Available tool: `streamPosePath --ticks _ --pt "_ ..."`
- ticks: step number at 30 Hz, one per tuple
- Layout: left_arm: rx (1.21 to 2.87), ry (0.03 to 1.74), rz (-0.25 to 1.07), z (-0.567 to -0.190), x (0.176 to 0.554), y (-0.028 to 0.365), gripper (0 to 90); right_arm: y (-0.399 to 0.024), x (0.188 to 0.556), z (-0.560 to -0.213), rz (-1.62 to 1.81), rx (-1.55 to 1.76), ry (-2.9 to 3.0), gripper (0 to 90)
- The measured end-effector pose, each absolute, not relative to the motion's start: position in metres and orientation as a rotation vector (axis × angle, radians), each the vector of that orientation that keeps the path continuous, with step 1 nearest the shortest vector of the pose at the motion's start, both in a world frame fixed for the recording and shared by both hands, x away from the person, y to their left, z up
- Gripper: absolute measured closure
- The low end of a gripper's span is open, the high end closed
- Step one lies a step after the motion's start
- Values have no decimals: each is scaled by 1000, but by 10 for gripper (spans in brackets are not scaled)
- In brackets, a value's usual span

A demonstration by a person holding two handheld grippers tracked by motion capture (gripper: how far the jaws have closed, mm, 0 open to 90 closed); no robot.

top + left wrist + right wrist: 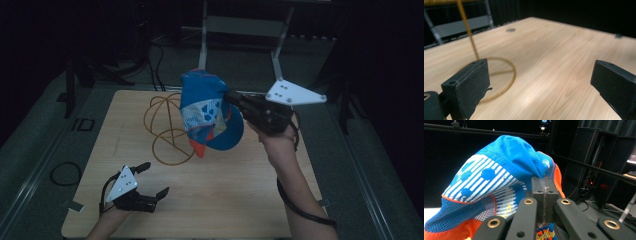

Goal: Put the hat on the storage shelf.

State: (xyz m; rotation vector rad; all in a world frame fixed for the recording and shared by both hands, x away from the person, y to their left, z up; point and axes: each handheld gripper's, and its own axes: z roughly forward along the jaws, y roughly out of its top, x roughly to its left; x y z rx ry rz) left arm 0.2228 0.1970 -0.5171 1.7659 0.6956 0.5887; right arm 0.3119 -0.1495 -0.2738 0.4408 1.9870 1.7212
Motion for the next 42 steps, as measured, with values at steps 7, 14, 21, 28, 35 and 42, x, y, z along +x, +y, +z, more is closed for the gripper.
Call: streamPosePath --ticks 7,14,21,28,35,42 --pt "1743 787 617 -540 221 210 27 -106 334 -266 1671 420 2028 900" --pt "1722 804 621 -546 220 215 28 -48 368 -271 1649 437 2122 900" --pt "1686 825 613 -546 217 219 28 5 394 -285 1610 461 2216 900" --pt "1703 809 608 -548 216 218 28 30 412 -315 1518 507 2308 900" --pt "1696 820 592 -549 218 220 28 21 420 -334 1484 561 2360 900" --pt "1698 827 581 -550 219 219 28 2 411 -341 1505 571 2355 900"
